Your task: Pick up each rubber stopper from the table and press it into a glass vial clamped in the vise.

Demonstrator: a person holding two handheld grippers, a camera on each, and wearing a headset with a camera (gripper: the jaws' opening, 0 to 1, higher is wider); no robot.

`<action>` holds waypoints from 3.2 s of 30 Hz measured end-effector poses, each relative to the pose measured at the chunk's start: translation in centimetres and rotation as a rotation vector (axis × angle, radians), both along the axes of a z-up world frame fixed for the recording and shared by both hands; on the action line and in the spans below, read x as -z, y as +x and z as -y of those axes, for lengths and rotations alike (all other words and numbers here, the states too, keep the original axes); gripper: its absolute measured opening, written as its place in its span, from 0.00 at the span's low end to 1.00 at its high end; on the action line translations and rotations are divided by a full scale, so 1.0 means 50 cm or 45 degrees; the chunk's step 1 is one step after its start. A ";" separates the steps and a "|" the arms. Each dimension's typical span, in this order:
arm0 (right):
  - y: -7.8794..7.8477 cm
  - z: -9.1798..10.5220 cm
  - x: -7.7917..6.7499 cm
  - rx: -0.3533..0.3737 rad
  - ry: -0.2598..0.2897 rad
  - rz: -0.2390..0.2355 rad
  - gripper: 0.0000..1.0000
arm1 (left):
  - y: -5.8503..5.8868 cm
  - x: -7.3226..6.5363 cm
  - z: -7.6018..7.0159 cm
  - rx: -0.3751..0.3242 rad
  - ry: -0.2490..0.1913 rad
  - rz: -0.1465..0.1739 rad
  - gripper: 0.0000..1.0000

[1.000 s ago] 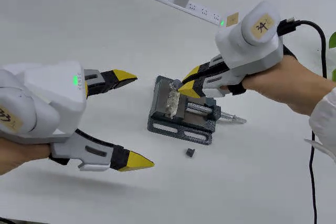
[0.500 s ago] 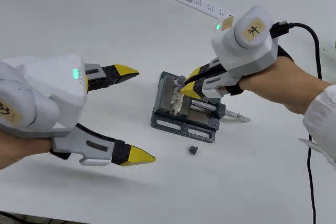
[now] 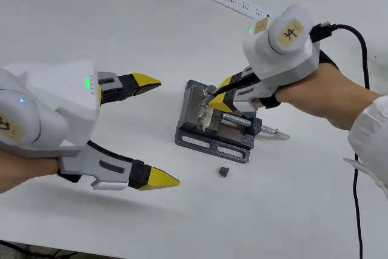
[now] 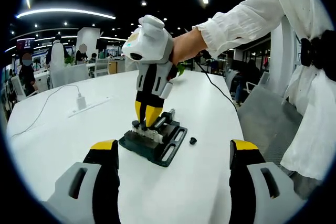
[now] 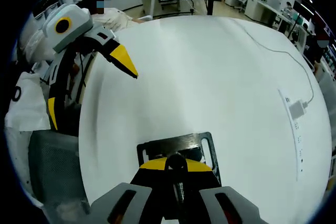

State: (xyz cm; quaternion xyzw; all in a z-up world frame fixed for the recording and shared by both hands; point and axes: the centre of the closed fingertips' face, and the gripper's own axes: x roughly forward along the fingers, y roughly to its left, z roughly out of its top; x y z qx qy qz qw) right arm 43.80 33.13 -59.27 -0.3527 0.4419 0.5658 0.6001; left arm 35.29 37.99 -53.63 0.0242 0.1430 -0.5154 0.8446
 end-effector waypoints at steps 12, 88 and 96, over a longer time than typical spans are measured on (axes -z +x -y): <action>-0.006 -0.006 0.005 -0.044 -0.065 0.047 0.05 | -0.003 0.002 0.001 0.002 -0.012 -0.010 0.85; -0.008 -0.007 -0.006 -0.076 -0.038 0.112 0.00 | -0.001 0.004 0.000 0.001 -0.023 -0.031 0.81; -0.001 -0.007 0.000 -0.087 -0.047 0.101 0.00 | 0.001 0.004 0.002 0.000 -0.031 -0.032 0.80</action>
